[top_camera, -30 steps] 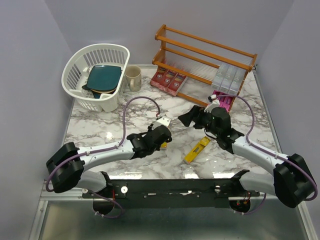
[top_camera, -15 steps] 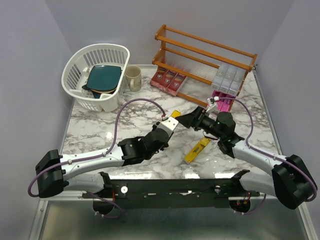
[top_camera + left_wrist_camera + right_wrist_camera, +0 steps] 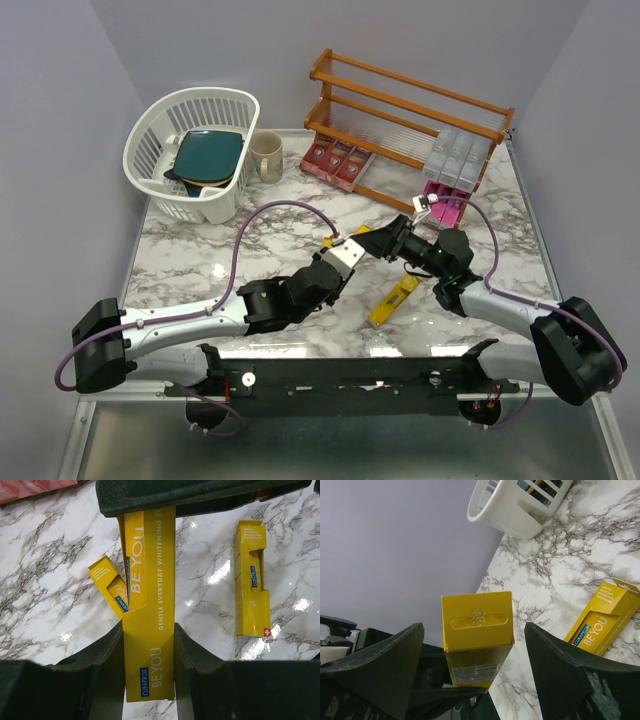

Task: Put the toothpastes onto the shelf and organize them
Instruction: Pick up the toothpaste from the center of the board, then place the toothpaste on the shelf, then pick up the toothpaste from the center of the board.

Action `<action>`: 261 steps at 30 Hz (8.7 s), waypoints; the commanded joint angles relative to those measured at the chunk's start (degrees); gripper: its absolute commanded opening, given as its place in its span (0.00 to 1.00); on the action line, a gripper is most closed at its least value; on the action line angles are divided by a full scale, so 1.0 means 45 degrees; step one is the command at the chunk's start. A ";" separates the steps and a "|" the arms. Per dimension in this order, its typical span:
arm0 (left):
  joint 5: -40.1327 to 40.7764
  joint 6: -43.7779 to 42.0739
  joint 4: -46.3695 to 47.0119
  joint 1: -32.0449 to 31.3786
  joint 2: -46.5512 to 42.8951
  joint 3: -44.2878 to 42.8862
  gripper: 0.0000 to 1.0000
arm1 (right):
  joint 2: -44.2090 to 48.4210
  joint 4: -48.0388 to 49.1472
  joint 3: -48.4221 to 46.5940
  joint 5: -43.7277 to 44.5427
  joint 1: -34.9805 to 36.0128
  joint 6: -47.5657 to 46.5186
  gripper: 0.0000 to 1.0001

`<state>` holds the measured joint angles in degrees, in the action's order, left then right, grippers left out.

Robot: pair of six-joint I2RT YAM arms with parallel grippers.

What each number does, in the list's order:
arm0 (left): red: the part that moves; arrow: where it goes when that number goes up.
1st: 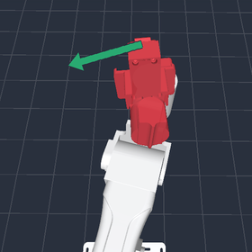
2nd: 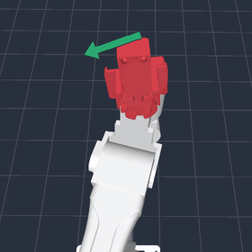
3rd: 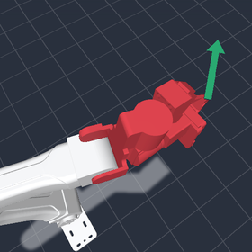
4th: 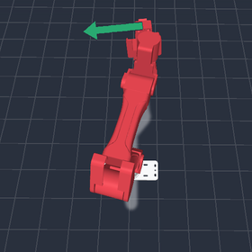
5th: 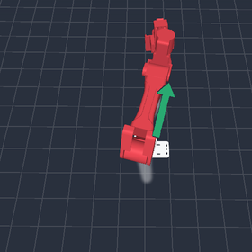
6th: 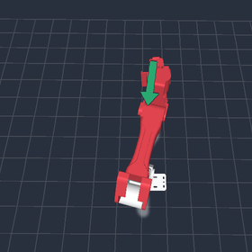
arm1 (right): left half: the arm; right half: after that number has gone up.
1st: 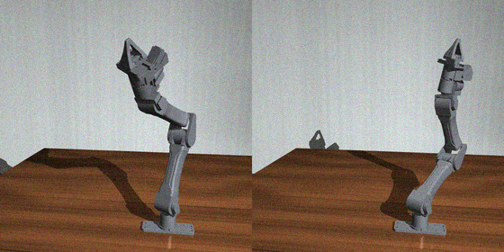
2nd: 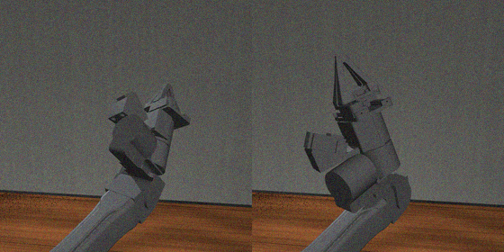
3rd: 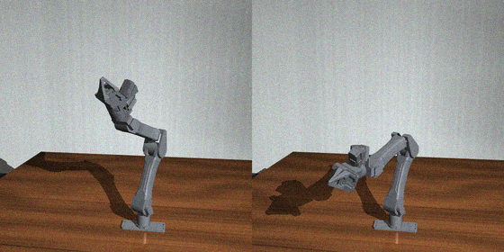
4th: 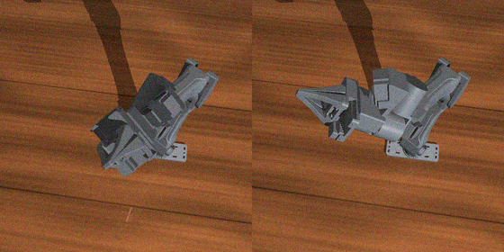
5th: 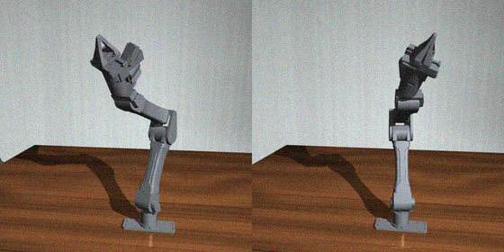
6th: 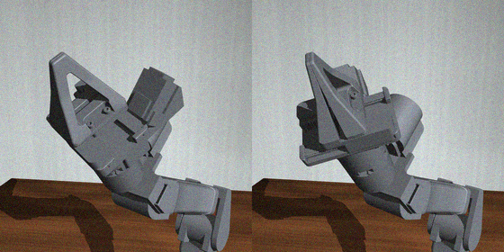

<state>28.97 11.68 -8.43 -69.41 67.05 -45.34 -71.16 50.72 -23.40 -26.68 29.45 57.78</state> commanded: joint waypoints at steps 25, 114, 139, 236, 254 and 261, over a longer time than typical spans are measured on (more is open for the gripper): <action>-0.2443 0.0976 0.3744 0.0812 -0.2394 0.2086 0.99 | 0.1027 0.1736 0.0844 -0.0556 -0.0783 0.0402 0.44; -0.3371 -0.2361 -0.2013 0.7376 0.8262 -1.1306 0.23 | 0.9152 -0.5939 0.2602 0.7921 -0.1643 -0.4656 1.00; -0.5383 -0.4315 -0.0668 0.9974 1.5002 -1.9201 0.27 | 0.7766 -0.4846 0.2504 0.6534 -0.1643 -0.5047 1.00; 0.2565 0.7968 -0.0256 0.1166 0.4159 -0.0022 0.94 | 0.5715 -0.3810 0.2563 0.6338 -0.1643 -0.5145 1.00; 0.2781 0.9298 -0.0744 0.0678 0.6370 -0.0158 0.55 | 0.5383 -0.3732 0.2543 0.6338 -0.1643 -0.5164 0.99; 0.2859 0.8909 -0.0823 0.0580 0.6137 -0.0256 0.40 | 0.5343 -0.3771 0.2485 0.6241 -0.1642 -0.5144 0.99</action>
<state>39.05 52.12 -10.79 -66.24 94.61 -46.17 -47.18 32.12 -12.56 0.60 22.11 34.48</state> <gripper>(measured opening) 0.441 0.994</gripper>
